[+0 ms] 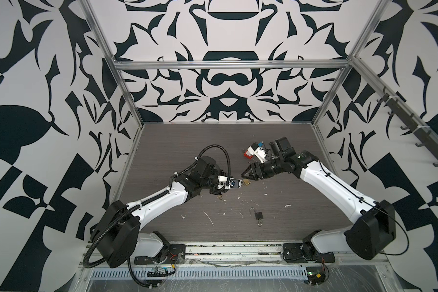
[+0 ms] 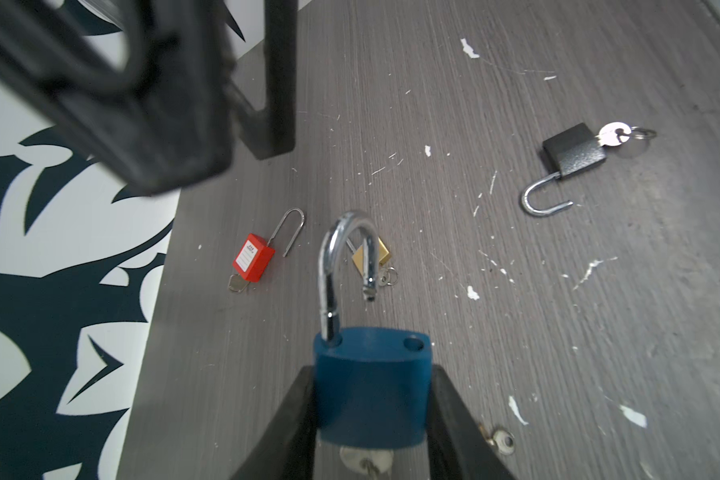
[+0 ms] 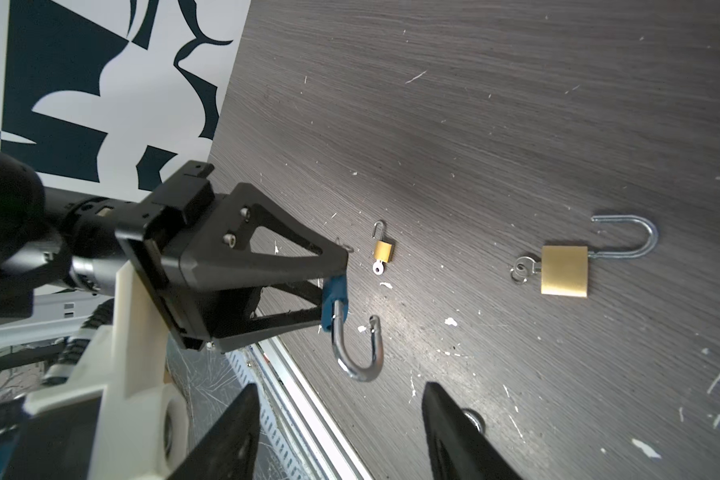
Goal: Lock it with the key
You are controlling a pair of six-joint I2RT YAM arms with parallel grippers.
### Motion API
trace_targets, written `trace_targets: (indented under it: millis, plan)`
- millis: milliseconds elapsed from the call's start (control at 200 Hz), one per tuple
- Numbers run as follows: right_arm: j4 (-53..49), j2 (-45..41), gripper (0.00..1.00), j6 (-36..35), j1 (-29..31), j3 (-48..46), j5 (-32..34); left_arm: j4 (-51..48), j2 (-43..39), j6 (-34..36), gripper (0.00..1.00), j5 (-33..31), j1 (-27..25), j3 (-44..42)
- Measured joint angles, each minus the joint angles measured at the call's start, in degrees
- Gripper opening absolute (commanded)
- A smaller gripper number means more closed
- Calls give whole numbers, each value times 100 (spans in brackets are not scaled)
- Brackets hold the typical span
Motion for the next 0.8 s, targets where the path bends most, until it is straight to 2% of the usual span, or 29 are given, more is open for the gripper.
trace_targets:
  millis: [365, 650, 805]
  plan:
    - [293, 216, 35, -315, 302, -304, 214, -164, 2, -271, 0, 289, 39, 269]
    - [398, 212, 34, -317, 330, -306, 374, -170, 96, -304, 0, 173, 70, 289]
    - [407, 199, 25, -308, 330, -306, 452, -175, 157, -306, 0, 149, 76, 297]
